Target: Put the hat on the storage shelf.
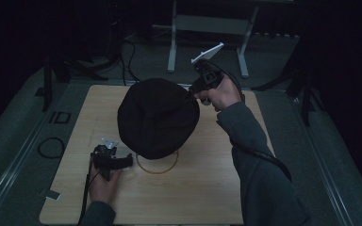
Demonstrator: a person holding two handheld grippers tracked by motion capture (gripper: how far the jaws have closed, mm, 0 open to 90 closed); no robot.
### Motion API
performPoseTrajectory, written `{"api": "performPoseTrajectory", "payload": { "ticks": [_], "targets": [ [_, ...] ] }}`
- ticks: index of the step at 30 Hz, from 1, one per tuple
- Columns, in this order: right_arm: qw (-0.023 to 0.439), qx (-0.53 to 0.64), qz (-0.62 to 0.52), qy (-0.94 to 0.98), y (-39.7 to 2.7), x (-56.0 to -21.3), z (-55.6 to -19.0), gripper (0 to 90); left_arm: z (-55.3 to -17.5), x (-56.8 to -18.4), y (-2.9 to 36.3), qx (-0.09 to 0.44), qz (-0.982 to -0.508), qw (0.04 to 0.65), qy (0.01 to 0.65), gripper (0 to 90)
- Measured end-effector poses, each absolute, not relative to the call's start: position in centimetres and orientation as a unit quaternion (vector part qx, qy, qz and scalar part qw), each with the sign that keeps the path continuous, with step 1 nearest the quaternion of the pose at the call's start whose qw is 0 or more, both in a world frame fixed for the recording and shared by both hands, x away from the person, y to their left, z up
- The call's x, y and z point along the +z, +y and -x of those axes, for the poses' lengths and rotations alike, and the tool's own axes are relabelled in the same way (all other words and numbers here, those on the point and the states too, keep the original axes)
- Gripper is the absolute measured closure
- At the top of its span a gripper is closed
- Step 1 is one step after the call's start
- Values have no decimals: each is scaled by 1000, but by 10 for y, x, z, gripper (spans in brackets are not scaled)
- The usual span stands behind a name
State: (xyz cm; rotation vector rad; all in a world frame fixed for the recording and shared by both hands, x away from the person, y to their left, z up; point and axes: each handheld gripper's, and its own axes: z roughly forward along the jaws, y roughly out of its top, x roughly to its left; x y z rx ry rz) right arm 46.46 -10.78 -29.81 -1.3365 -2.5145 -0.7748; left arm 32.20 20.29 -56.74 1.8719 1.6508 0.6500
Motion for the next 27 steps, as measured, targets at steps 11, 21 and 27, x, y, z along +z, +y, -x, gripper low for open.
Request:
{"api": "performPoseTrajectory", "payload": {
  "ticks": [11, 21, 27],
  "targets": [
    [92, -246, 447, -855, -107, -312, -464, 750, -322, -567, 203, 242, -698, 277, 615, 12],
    [98, -244, 449, -854, -105, -320, -465, 758, -322, -567, 203, 242, -699, 276, 614, 12],
    [98, -246, 448, -854, -105, -322, -465, 757, -322, -567, 203, 242, -698, 277, 614, 12]
  ]
}}
